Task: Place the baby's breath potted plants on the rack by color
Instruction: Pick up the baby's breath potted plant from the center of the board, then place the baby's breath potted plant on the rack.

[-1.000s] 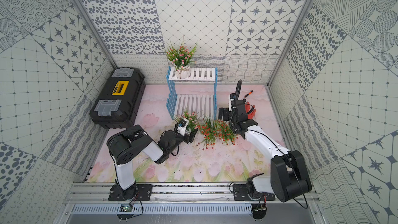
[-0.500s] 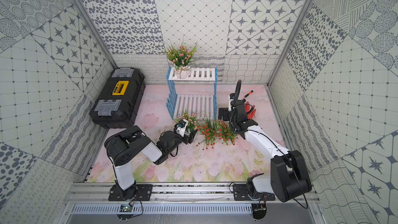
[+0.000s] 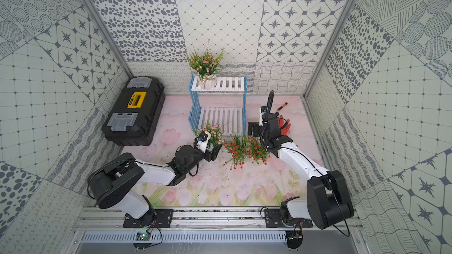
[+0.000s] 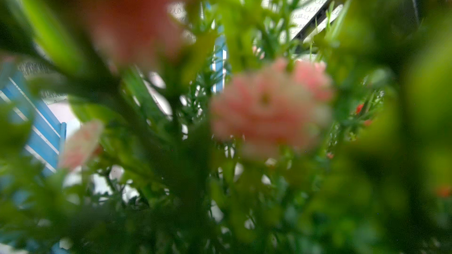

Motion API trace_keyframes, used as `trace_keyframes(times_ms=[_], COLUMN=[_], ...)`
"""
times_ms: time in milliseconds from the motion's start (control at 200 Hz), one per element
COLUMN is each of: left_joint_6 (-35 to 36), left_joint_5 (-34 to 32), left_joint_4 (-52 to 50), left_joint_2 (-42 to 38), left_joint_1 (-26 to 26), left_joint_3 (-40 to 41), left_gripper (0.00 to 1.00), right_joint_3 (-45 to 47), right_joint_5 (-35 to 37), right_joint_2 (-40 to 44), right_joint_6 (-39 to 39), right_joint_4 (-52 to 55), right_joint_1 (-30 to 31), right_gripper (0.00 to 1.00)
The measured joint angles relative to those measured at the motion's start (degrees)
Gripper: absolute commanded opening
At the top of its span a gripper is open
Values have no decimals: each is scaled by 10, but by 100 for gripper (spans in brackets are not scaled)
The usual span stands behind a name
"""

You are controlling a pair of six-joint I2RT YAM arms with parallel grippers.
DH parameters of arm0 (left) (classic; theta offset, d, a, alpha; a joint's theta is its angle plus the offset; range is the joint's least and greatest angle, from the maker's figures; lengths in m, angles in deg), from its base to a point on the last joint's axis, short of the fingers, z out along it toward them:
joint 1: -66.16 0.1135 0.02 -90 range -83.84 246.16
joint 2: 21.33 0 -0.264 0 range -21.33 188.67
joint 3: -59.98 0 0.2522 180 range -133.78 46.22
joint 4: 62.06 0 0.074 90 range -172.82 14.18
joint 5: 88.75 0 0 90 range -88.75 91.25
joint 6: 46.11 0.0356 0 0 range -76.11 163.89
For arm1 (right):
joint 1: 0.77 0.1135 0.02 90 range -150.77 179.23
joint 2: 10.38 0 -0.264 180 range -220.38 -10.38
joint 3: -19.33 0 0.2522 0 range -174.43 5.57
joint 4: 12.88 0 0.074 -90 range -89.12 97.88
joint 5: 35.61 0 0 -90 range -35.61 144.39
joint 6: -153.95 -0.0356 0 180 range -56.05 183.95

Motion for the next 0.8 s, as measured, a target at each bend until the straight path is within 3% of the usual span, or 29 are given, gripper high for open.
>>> trace_keyframes(times_ms=[380, 800], left_joint_6=[0, 4], left_joint_5=[-13, -2], left_joint_4=[-226, -415], left_joint_2=[-123, -107], left_joint_1=[-1, -1], left_joint_3=[-112, -304], left_gripper=[65, 64], right_joint_3=[-4, -9], right_joint_5=[-9, -18], right_joint_2=[8, 30], right_joint_6=[-3, -6], right_joint_4=[-1, -4], right_joint_1=[0, 0], right_gripper=[98, 98])
